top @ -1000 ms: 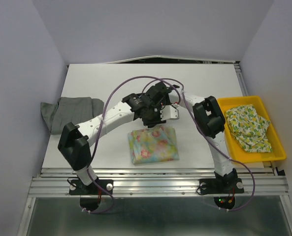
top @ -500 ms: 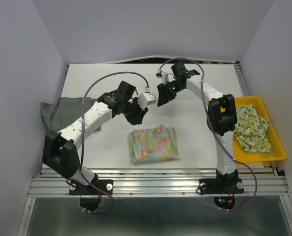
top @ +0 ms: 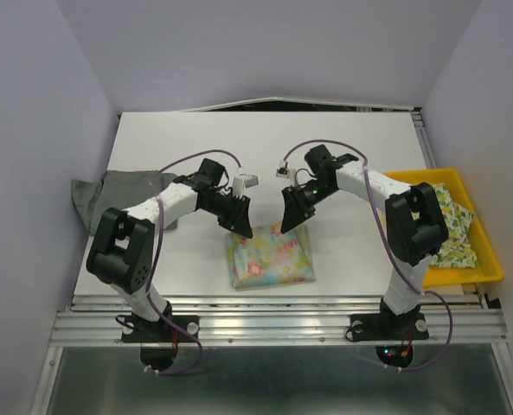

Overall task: Fold and stack the skirts
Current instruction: Fold the skirt

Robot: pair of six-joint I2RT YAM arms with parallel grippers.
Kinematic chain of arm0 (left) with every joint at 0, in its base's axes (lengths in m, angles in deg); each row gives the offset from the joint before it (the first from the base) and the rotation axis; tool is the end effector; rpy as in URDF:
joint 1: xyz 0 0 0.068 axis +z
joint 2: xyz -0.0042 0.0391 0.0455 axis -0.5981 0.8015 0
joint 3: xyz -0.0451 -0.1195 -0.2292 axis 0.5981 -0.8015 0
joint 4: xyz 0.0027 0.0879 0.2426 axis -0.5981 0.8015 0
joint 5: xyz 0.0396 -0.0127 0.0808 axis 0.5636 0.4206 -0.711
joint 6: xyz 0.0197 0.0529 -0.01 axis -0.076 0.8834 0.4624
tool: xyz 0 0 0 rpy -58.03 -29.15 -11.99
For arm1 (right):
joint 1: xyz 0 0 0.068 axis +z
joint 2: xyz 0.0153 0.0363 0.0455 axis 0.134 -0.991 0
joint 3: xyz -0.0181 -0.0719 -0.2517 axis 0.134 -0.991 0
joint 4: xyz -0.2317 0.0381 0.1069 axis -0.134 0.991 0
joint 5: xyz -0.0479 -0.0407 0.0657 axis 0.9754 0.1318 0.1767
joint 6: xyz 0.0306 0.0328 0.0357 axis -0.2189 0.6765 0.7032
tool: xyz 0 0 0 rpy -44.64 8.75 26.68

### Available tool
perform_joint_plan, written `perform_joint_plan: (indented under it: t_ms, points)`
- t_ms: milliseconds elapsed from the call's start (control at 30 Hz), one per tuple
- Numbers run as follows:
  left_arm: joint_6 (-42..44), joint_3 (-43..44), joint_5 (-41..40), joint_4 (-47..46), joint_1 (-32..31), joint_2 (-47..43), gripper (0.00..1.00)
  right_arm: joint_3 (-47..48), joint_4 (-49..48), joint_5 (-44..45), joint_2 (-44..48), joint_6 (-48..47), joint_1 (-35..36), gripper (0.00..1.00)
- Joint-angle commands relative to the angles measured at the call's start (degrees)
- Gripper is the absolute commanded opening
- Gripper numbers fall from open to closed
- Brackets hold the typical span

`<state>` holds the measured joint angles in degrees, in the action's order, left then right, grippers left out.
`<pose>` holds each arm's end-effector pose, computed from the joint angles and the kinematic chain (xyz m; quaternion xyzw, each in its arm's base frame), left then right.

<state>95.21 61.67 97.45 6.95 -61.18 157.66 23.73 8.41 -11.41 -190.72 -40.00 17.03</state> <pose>0.2797 -0.1606 0.2009 0.3571 0.8086 -0.4262 0.1924 0.3142 0.1817 0.2084 -0.3422 0.8091 0.4731 0.0667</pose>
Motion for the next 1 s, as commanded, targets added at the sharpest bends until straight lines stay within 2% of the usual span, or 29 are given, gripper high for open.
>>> perform_joint_plan:
  t_ms: [0, 100, 267, 433, 667, 733, 767, 867, 933, 967]
  points:
    - [-3.04, -1.52, 3.75, -2.73, 1.24, 1.48, 0.28, -4.00, -2.23, -2.03, -1.58, 2.00, 1.37, 0.48]
    - [-2.60, 0.41, 0.58, -2.12, 2.73, 5.62, 0.26, -4.18, -3.55, 1.92, -5.18, 3.05, 1.37, 0.47]
    - [0.30, 12.07, -4.94, 0.69, 3.44, 16.86, 0.22, -2.60, -6.81, 16.14, -11.50, 6.39, -1.35, 0.47]
    - [0.56, 20.27, -8.21, 1.05, 3.53, 24.33, 0.18, 1.79, -6.63, 23.37, -13.98, 6.75, -5.22, 0.47]
    - [1.44, 26.51, -10.85, -1.67, 3.79, 25.22, 0.17, 2.94, -6.36, 29.42, -12.67, 7.19, -6.01, 0.47]
    - [0.83, 27.75, -11.20, -3.08, 4.32, 23.39, 0.20, 1.98, -7.67, 33.81, -11.09, 10.33, -6.01, 0.47]
    - [-0.13, 27.66, -11.38, -5.17, 5.10, 21.11, 0.27, 0.58, -8.12, 39.41, -10.65, 11.66, -6.01, 0.47]
    - [-0.58, 25.65, -15.14, -8.52, 5.46, 16.10, 0.36, -1.45, -9.79, 46.38, -8.28, 15.45, -6.01, 0.48]
    - [-1.02, 22.76, -18.22, -13.09, 5.55, 8.73, 0.46, -2.42, -10.93, 46.41, -5.73, 16.68, -6.01, 0.54]
    - [-1.72, 19.09, -22.32, -15.10, 5.64, 6.00, 0.50, -2.59, -13.02, 46.15, -4.07, 17.99, -6.01, 0.56]
